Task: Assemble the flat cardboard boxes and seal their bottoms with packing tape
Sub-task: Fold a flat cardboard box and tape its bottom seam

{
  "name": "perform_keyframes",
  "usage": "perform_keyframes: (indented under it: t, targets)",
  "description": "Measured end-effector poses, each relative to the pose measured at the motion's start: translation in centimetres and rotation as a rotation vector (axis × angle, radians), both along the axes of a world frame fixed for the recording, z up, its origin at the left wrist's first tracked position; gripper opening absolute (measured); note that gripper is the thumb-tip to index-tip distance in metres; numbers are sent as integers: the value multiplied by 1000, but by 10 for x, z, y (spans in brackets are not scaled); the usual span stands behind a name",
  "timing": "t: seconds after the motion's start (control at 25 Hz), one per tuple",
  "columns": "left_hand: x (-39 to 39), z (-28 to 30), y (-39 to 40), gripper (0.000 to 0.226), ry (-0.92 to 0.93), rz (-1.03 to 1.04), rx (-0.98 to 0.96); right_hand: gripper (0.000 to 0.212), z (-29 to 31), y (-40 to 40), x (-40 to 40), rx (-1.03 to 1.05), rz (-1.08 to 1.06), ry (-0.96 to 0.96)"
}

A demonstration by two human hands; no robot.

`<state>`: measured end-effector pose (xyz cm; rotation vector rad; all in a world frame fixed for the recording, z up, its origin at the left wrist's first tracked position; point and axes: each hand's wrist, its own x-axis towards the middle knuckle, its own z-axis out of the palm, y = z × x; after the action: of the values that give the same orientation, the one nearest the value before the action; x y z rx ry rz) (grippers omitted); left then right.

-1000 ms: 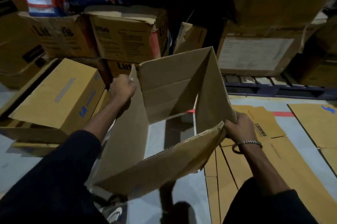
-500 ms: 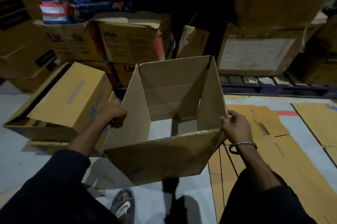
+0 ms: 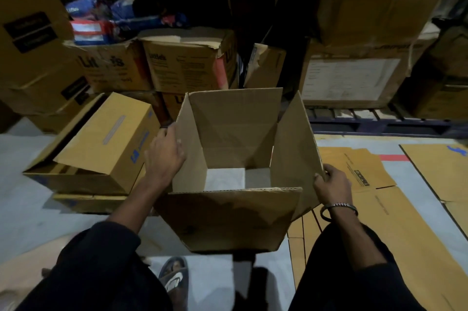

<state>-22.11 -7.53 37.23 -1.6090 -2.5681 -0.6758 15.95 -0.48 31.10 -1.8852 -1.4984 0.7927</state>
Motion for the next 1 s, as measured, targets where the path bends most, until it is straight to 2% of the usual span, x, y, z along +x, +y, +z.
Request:
perform_keyframes:
  t: [0.08, 0.16, 0.2, 0.36, 0.44, 0.6, 0.76, 0.84, 0.92, 1.0]
  targets:
    - [38, 13, -24, 40, -76, -66, 177, 55, -1, 1, -3, -7, -2, 12]
    - [84, 12, -62, 33, -137, -147, 155, 70, -1, 0, -7, -5, 20, 19]
    - [106, 5, -81, 34, -100, -222, 101, 74, -1, -1, -8, 8, 29, 23]
    - [132, -49, -95, 63, 159, -427, -181, 76, -2, -5, 1, 64, 23, 38]
    - [122, -66, -74, 74, 217, -454, -187, 74, -5, -5, 4, 66, 27, 22]
    - [101, -91, -26, 84, 155, -460, -223, 70, 1, -4, -7, 108, 62, -43]
    - [88, -120, 0, 95, 68, -370, -465, 62, 22, -1, -27, 299, 109, -256]
    - [81, -134, 1, 96, 0, -296, -653, 69, 37, 8, -45, 355, 298, -505]
    - [73, -139, 2, 92, -50, -285, -780, 78, 45, 25, -73, 276, 542, -824]
    - [66, -139, 5, 88, -60, -282, -813, 73, 35, 56, -103, 200, 696, -945]
